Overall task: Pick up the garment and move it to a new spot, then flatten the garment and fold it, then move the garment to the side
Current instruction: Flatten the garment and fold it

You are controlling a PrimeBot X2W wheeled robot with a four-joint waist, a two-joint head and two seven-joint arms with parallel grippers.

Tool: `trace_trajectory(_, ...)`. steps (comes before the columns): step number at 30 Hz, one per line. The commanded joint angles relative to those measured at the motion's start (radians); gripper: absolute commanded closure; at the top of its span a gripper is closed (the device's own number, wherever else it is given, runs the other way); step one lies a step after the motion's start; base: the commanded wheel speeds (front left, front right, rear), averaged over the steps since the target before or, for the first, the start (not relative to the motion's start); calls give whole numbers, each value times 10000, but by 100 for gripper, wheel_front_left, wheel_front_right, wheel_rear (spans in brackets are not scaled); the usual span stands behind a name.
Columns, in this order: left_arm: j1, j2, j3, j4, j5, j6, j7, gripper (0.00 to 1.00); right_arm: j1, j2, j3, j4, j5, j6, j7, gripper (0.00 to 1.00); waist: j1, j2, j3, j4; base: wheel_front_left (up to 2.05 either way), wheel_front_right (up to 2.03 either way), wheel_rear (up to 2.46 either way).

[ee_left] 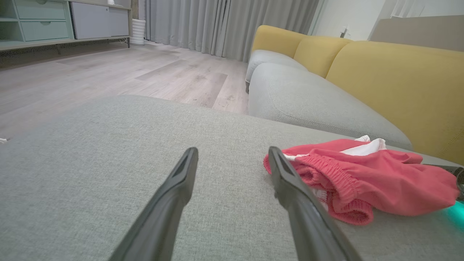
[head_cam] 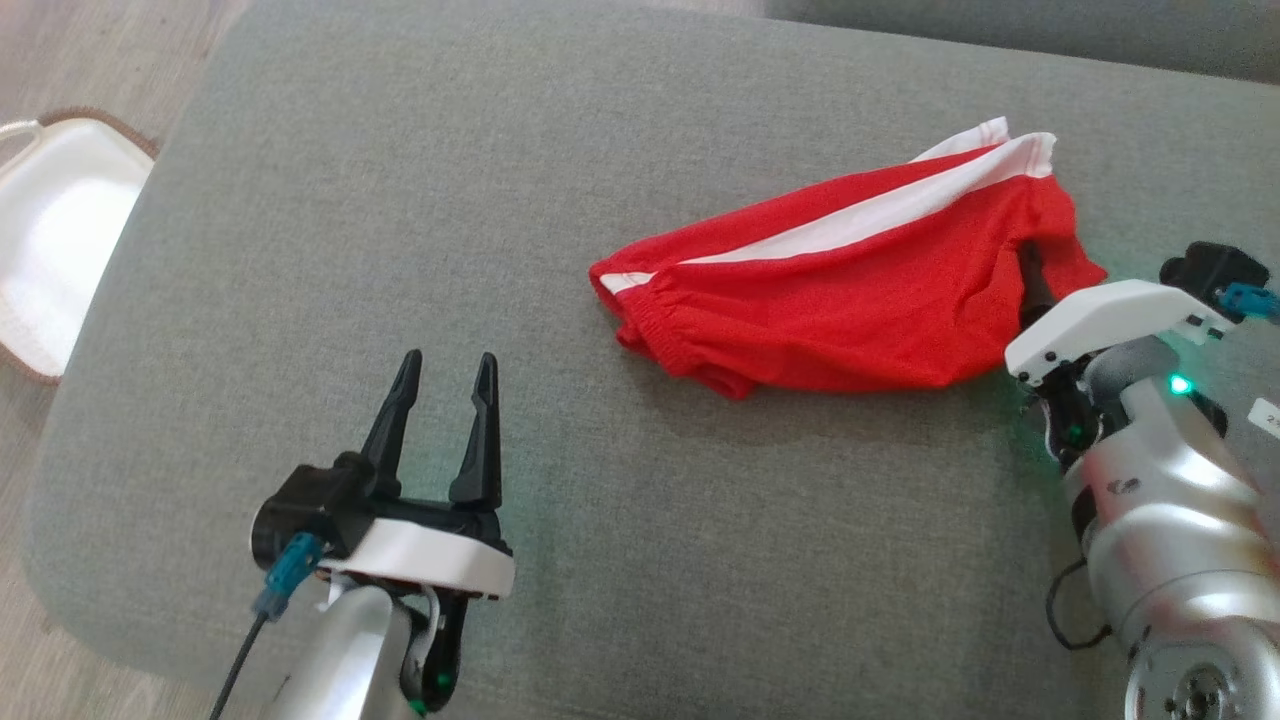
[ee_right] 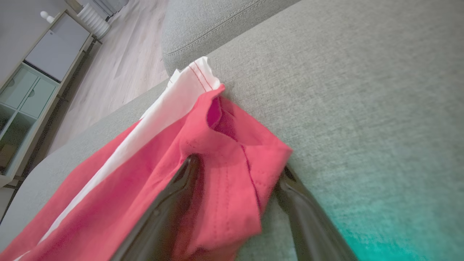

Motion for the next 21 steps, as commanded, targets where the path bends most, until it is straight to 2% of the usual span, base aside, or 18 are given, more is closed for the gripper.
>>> trace_trajectory(1,-373,18,362,-278,137,-60,-80,0,-53,145,-40,81,-339,65,138,0,0,0,105,99,0,0,0)
trace_trajectory(4,-407,6,396,-296,169,-84,-80,0,-140,151,-422,152,-863,65,253,0,0,0,203,150,0,0,0)
trace_trajectory(5,-418,4,407,-303,176,-88,-80,0,-166,157,-548,163,-1020,65,285,54,0,0,231,156,0,0,0)
trace_trajectory(6,-428,1,417,-310,180,-91,-80,0,-195,166,-648,171,-1191,65,306,100,0,0,257,157,0,0,0)
trace_trajectory(10,-469,-3,374,-315,81,-73,-80,0,-355,213,-938,183,-1833,65,48,100,0,0,311,86,0,0,0)
trace_trajectory(15,-489,-5,335,-249,82,-40,-80,0,-524,266,-1048,145,-2374,65,-836,100,0,0,178,-159,0,0,0)
trace_trajectory(21,-422,-5,385,-166,145,-47,-80,0,-634,284,-661,155,-1868,65,-1584,100,0,0,-166,-514,0,0,0)
